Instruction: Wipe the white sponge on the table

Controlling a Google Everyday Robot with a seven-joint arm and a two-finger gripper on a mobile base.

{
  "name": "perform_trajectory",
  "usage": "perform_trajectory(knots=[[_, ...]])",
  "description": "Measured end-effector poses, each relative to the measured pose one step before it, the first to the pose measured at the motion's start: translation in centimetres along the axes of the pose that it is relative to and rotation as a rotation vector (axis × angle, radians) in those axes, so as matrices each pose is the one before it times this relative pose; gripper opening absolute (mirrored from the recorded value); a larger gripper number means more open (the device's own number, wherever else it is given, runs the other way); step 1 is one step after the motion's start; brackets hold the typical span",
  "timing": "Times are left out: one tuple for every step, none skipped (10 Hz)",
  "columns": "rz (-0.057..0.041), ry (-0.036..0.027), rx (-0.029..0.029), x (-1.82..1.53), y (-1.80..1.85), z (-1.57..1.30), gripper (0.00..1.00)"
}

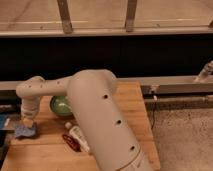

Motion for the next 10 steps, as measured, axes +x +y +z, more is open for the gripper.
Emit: perform_trajectory(knots=[[-0.01931,0.00447,-0.01231,-0.892,0.538,0.487,0.0],[-0.00425,-0.00103,-0.0152,-0.613,0.915,0.699,0.0],[0.01536,-0.00089,-0.00674,0.302,0.515,0.248,0.0],[0.01844,-0.00374,-0.00369,0.54,0.546,-0.039,0.0],[0.02783,-0.0014,-0.0023,1.269,1.005,-0.191,0.0],[0.03166,0.00046,0.00143,1.686,1.18,-0.309,0.0],[0.02604,-0.00122,0.00119,1.635,1.049,-0.29,0.0],[0.03582,-0.00361,0.00271,2.18,1.163,-0.425,0.0],[0.04891,-0.00463,0.00409,2.676,1.335,-0.483,0.0],[0.03079,-0.00186,0.00396,1.537,0.67,-0.297,0.0]])
